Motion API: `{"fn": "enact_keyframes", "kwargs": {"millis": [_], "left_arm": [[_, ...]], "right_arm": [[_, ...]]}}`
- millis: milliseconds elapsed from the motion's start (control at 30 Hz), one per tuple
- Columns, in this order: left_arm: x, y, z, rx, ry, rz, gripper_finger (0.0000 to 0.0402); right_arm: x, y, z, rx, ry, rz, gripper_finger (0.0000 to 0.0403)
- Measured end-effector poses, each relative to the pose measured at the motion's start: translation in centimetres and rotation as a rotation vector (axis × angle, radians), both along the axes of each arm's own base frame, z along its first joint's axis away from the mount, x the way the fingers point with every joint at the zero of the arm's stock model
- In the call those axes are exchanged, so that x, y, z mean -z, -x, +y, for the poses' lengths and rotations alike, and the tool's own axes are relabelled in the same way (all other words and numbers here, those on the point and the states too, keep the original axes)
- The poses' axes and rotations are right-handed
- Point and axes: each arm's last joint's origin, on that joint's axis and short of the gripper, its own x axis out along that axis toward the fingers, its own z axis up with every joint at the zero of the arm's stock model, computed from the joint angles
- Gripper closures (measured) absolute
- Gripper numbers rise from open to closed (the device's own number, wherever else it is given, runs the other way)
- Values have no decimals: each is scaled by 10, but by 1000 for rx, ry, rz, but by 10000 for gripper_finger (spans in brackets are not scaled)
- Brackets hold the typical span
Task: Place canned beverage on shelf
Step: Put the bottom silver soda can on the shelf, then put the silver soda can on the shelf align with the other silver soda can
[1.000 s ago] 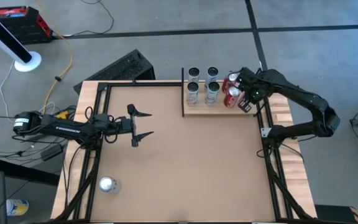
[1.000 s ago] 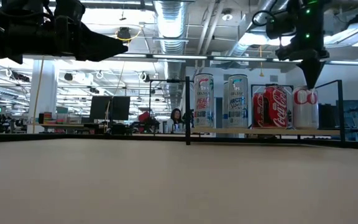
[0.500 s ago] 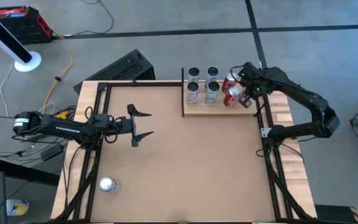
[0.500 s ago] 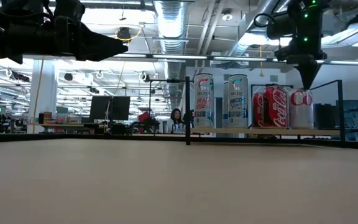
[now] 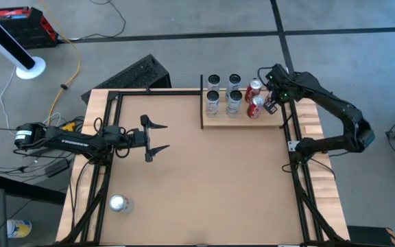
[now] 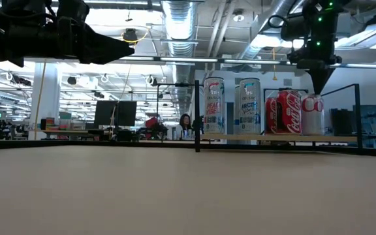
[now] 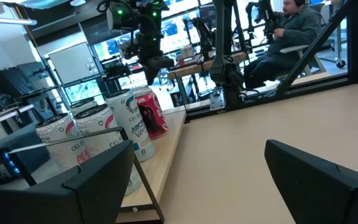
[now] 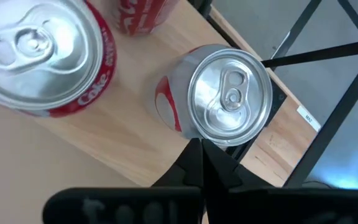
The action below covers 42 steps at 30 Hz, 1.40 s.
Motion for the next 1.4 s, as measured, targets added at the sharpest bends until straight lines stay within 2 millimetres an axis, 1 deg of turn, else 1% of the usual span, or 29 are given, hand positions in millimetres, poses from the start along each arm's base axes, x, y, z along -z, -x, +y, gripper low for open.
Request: {"fn": "enact_keyframes", "kwargs": {"millis": [200, 433, 600, 1000, 1233, 1333, 1400], "left_arm": [[0, 0, 0, -1, -8, 1, 51], [0, 0, 0, -2, -8, 1, 51], [0, 0, 0, -2, -8, 1, 51], [0, 0, 0, -6, -27, 5, 51], [0, 0, 0, -6, -27, 5, 51], [0, 0, 0, -6, -27, 5, 51], [0, 0, 0, -5, -27, 4, 51]], "right_arm": [[2, -1, -3, 5, -10, 4, 385], [18, -9, -17, 7, -50, 76, 385], [26, -12, -23, 13, -42, 155, 385], [23, -11, -29, 15, 11, 127, 385], [22, -11, -29, 22, 29, 144, 385], [15, -10, -26, 31, 9, 154, 385], [7, -11, -20, 37, -17, 167, 385]]}}
